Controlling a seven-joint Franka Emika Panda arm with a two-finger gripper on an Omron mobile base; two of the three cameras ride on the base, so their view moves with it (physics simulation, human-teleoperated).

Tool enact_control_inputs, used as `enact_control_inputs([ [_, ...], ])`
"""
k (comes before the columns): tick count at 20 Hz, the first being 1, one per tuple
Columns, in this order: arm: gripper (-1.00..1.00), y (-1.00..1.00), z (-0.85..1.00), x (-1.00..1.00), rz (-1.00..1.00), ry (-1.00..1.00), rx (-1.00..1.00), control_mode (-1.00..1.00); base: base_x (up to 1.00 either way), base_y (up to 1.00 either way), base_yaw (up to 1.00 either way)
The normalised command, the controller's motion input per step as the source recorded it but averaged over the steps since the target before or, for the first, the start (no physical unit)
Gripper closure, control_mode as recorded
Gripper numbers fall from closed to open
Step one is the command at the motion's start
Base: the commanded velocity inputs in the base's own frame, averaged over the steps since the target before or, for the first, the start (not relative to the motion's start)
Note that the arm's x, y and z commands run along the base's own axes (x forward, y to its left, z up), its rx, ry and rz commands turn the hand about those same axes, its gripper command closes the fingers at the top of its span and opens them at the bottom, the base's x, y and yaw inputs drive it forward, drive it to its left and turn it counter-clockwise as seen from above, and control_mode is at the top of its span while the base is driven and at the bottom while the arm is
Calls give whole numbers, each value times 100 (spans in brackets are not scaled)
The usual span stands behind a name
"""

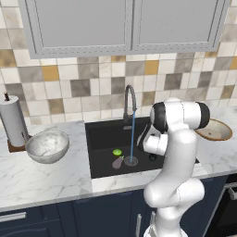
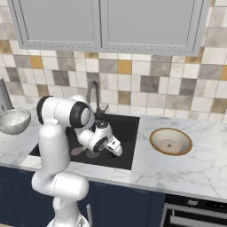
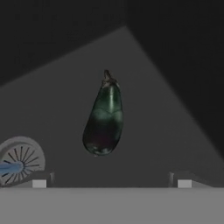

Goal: Pick the eggplants from the sink and place them in one bowl. Place the kiwi in the other bowl. Then turn off the sink faucet.

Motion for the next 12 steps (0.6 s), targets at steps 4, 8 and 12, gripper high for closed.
enact_control_inputs([
  [4, -100, -5, -38, 26, 0, -3, 0, -100, 0, 0, 0],
  [8, -100, -8, -39, 26, 0, -4, 0, -100, 0, 0, 0],
  [12, -100, -13, -38, 18, 0, -3, 0, -100, 0, 0, 0],
])
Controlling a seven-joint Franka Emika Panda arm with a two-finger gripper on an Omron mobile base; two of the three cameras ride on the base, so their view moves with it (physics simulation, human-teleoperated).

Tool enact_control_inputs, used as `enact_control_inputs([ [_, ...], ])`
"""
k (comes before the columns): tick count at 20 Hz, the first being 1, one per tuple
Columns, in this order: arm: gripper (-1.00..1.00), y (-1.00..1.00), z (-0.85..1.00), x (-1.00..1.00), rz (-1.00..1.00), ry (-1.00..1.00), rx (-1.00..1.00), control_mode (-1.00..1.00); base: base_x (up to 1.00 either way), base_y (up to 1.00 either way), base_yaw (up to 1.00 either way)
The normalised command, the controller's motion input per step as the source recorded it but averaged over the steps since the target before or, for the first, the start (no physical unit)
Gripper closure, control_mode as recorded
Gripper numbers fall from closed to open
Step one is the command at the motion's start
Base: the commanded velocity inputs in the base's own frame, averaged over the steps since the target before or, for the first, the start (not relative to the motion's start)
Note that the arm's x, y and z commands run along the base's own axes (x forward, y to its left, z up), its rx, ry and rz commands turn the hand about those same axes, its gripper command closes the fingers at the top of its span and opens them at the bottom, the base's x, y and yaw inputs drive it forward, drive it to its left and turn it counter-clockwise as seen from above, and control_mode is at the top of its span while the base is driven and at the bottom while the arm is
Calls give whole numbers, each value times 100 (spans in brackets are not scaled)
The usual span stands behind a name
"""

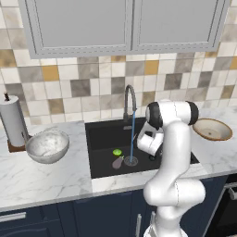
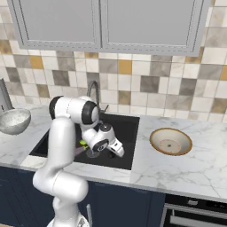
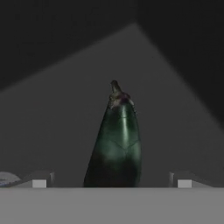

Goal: Pick the eggplants from the sink and place them in one bowl. Place the kiwi in the other bowl. Then turn off the sink faucet.

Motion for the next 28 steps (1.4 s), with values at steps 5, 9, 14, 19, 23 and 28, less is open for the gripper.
enact_control_inputs([
  [5, -100, -8, -41, 12, 0, -4, 0, -100, 0, 0, 0],
  [9, -100, 0, -42, 17, 0, -4, 0, -100, 0, 0, 0],
  [14, 100, 0, -33, 12, 0, -3, 0, -100, 0, 0, 0],
  [19, 100, 0, 7, 0, 0, -1, 1, -100, 0, 0, 0],
  [23, 100, 0, 77, -2, 0, -5, 1, -100, 0, 0, 0],
  [28, 100, 0, 98, 0, 0, -3, 0, -100, 0, 0, 0],
])
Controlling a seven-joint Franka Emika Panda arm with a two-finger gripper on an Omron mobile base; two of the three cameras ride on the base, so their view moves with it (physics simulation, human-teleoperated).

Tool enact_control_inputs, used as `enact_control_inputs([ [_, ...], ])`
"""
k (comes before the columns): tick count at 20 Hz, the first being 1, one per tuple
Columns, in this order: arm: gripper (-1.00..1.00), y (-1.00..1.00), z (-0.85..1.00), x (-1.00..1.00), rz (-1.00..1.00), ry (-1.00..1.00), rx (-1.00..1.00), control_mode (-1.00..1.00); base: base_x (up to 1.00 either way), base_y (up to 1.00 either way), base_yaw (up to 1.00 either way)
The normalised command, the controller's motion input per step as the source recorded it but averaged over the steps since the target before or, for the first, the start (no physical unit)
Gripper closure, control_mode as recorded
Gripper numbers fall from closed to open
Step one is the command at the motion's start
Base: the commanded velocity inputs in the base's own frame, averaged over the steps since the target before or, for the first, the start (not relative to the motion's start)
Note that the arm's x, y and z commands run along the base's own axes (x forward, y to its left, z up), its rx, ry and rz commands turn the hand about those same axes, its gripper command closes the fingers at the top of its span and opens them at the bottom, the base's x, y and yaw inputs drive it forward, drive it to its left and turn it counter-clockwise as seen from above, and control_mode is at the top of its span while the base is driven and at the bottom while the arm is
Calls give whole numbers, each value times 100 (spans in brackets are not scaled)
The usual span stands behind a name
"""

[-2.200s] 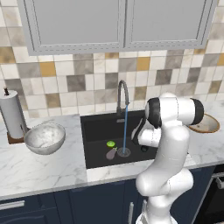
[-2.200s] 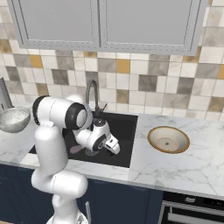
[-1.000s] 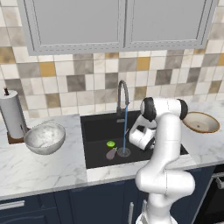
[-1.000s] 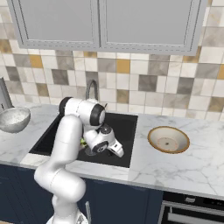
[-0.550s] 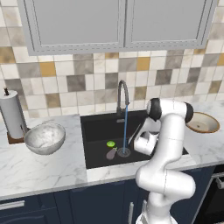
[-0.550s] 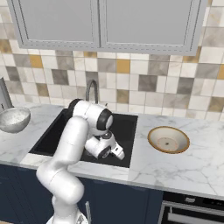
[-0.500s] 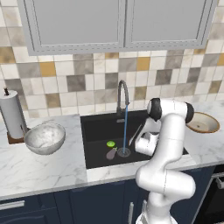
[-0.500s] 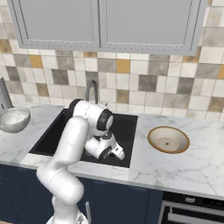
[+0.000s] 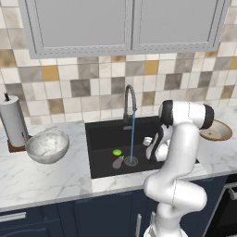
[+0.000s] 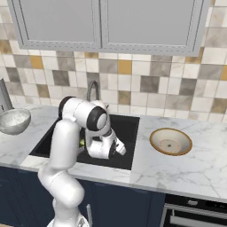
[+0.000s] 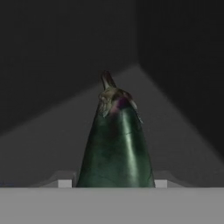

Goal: Pick the eggplants from the sink and place them in one bowl. Place the kiwi in the other bowl. Then turn off the sink faucet.

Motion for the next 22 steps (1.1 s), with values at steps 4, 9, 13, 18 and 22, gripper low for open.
enact_control_inputs([
  [4, 100, -3, 94, 0, 0, 0, 0, -100, 0, 0, 0],
  [9, 100, -21, 89, -1, 0, 1, 0, -100, 0, 0, 0],
  [13, 100, -24, 100, -3, 0, 0, 0, -100, 0, 0, 0],
  [18, 100, -32, 100, 0, -2, 2, 0, -100, 0, 0, 0],
  [22, 100, -27, 100, 0, -3, 5, 0, -100, 0, 0, 0],
])
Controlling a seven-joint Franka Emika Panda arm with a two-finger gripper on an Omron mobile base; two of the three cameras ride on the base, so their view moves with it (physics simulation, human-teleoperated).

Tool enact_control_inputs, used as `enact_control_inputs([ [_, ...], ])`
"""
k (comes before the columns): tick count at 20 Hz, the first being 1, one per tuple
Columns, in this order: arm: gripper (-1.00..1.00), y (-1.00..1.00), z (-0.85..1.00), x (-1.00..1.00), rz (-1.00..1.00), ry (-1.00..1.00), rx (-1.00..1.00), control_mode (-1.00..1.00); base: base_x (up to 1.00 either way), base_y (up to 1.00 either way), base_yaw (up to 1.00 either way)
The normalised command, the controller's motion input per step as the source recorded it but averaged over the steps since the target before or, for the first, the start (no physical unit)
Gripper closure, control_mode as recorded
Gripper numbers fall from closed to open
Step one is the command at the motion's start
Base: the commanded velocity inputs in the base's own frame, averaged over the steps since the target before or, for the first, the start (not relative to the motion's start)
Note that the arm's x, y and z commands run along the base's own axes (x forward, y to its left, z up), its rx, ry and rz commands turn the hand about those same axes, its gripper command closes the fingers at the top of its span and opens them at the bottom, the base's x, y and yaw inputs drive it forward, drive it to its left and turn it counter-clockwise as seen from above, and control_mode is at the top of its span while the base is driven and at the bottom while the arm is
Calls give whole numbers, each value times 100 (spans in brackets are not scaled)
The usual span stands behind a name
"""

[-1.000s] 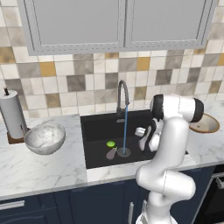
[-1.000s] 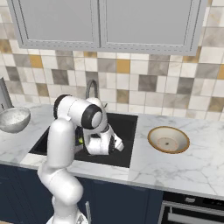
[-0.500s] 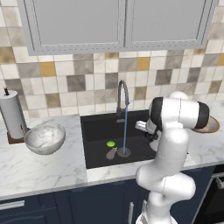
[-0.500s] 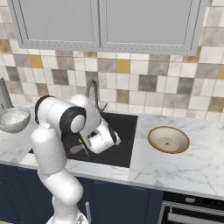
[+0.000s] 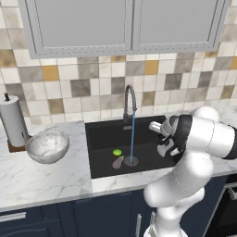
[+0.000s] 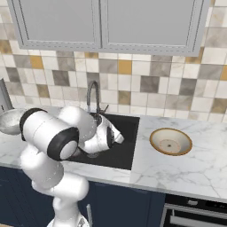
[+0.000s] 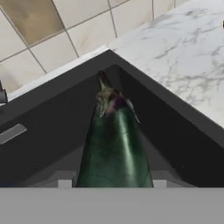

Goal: Pick the eggplants from the sink and place them in one bowl. Place the kiwi in the other bowl. Then turn off the sink faucet.

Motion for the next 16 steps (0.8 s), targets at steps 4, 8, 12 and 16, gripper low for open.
enact_control_inputs([
  [4, 100, -1, 100, 1, -3, 6, 0, -100, 0, 0, 0],
  [8, 100, 0, 100, 0, -7, 12, 0, -100, 0, 0, 0],
  [12, 100, 0, 81, 0, -13, 22, 0, -100, 0, 0, 0],
  [16, 100, -14, 12, -26, -23, 12, -1, -100, 0, 0, 0],
])
